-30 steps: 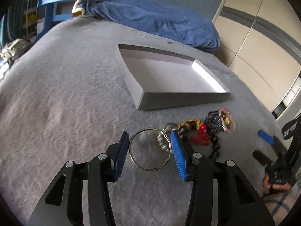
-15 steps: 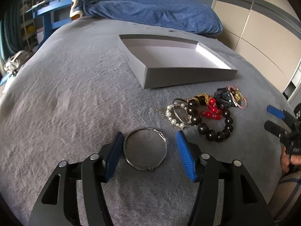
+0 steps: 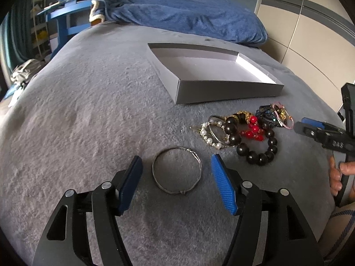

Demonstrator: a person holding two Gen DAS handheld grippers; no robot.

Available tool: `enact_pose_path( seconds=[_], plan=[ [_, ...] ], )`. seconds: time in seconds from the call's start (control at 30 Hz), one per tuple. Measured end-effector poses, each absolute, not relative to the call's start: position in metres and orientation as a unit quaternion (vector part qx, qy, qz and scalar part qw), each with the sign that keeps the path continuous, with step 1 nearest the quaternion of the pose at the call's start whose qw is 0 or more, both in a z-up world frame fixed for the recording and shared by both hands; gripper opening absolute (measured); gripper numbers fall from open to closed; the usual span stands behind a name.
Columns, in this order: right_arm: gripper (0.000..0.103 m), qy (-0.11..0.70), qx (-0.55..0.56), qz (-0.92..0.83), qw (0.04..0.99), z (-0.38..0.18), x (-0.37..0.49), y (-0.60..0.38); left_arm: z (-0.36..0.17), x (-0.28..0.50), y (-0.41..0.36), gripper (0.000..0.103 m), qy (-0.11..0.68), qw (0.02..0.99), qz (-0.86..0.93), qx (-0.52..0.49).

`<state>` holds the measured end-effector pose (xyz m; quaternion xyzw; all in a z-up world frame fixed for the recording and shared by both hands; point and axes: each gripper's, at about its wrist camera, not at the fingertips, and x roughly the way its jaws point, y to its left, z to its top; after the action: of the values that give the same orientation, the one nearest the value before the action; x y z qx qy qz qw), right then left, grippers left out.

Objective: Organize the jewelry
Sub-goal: 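Carry the silver bangle up with the left gripper while the right gripper grasps the pink cord bracelet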

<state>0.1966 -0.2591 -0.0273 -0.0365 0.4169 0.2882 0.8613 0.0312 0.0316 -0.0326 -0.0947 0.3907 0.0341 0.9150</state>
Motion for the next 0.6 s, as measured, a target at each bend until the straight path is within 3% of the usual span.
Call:
enact_pose_path(
  seconds=[0.17,0.23,0.5,0.6],
  plan=[
    [0.067,0.435,0.0,0.285,0.854,-0.032,0.207,-0.266,-0.034,0.03,0.029,0.066,0.396,0.913,0.037,-0.088],
    [0.049,0.44,0.011,0.283,0.852,-0.034,0.212,-0.268,-0.034,0.03,0.028,0.065,0.398,0.913,0.038,-0.085],
    [0.017,0.444,0.021,0.275,0.853,-0.036,0.215,-0.272,-0.035,0.031,0.027,0.058,0.405,0.91,0.038,-0.081],
    [0.017,0.444,0.012,0.27,0.854,-0.035,0.217,-0.268,-0.035,0.031,0.025,0.062,0.406,0.91,0.041,-0.073]
  ],
)
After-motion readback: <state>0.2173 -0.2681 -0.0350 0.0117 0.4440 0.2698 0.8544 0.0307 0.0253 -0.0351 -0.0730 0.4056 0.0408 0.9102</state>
